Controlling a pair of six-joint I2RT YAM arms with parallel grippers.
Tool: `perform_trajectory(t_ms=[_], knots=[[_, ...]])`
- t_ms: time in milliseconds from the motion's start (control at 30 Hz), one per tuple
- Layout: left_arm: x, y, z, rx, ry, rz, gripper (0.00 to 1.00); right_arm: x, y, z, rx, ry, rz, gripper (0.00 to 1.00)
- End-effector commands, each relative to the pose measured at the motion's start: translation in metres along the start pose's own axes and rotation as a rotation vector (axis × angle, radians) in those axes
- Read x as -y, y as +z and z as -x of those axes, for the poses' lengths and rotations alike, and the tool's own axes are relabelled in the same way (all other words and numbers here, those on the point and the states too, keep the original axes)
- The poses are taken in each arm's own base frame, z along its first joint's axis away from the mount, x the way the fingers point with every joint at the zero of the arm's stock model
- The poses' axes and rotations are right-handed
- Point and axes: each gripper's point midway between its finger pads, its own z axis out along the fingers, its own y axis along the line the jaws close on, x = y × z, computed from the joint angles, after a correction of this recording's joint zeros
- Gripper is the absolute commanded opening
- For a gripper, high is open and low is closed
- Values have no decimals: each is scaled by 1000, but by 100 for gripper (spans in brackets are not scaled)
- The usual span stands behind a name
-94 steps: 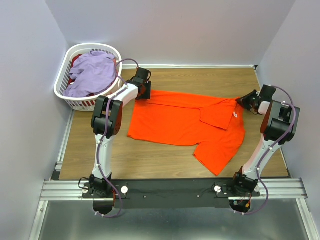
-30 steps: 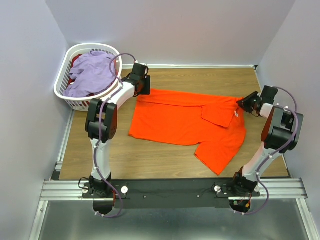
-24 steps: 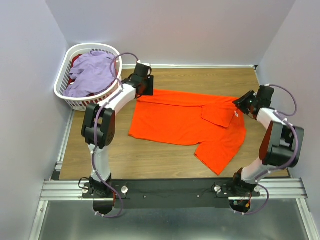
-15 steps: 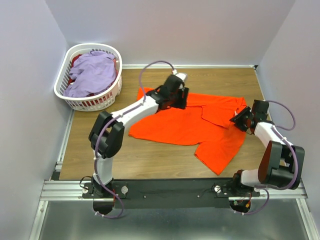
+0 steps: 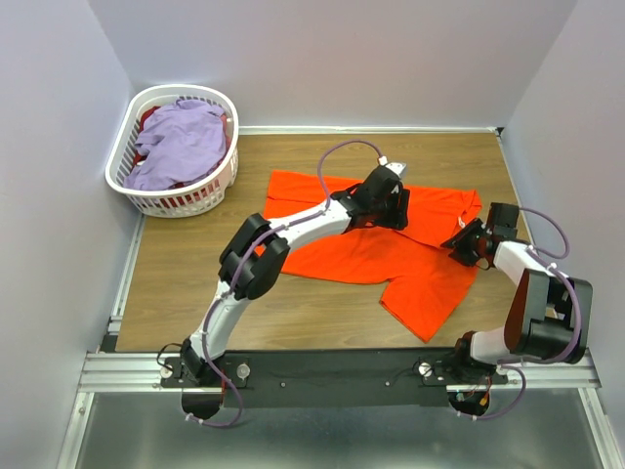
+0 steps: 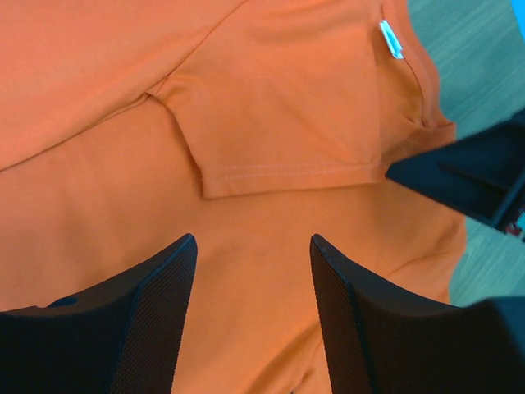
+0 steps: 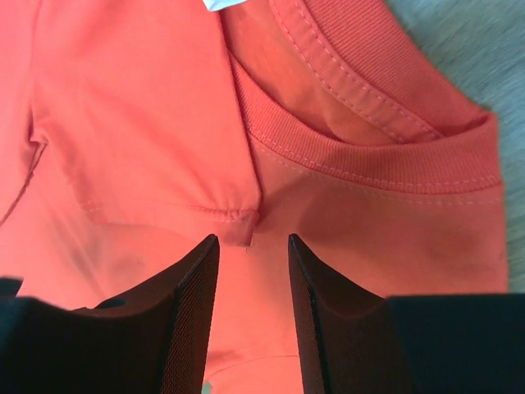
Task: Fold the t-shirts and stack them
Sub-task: Fold the tshirt
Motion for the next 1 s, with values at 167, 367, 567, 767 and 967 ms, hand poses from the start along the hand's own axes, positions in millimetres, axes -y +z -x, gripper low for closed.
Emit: perform_trajectory(t_ms=[167,367,567,767,967], knots=[[7,33,6,24,-54,-38,60,-6,10,-10,-51,28,57,43],[1,47,-2,8,-46,-23,56,-4,12,-10,-50,24,54,37],[-6,56,-12,-12,-50,-8,54,-4,12,-6,-34,7,51,31],[-17,65,-21,-24,-57,31,54,-7,10,-5,-33,0,61,14],[-19,67,-13,11,-62,50,54,-11,8,-4,-34,-14,80,2]])
